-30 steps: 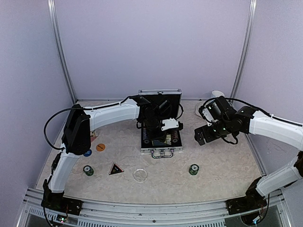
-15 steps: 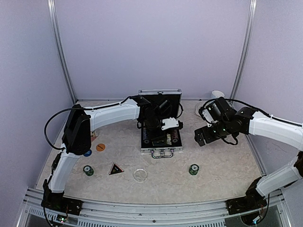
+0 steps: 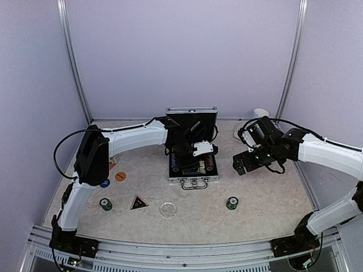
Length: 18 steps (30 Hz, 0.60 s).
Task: Pack up texas hold em set
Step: Place the poker case in the chip case.
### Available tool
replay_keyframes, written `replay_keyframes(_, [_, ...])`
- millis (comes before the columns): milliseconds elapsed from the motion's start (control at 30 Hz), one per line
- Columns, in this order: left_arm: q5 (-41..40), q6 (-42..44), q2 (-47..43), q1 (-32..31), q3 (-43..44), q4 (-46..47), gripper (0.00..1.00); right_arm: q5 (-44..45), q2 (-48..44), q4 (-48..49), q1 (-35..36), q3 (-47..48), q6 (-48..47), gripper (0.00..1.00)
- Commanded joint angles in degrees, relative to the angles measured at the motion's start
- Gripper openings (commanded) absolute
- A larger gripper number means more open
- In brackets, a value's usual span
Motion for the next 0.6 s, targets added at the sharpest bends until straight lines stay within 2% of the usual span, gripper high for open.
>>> replay_keyframes(0, [-1.8,-0.8,-4.1,0.7,-1.8,3.1,0.66,-0.7,0.3,0.5,-0.2,-0.1,0.1,0.99])
replay_keyframes(567, [-9.2,-4.1,-7.5,2.3,-6.1,12.8,0.8,-1.2,2.5,1.1,0.4,1.1,0.7,0.99])
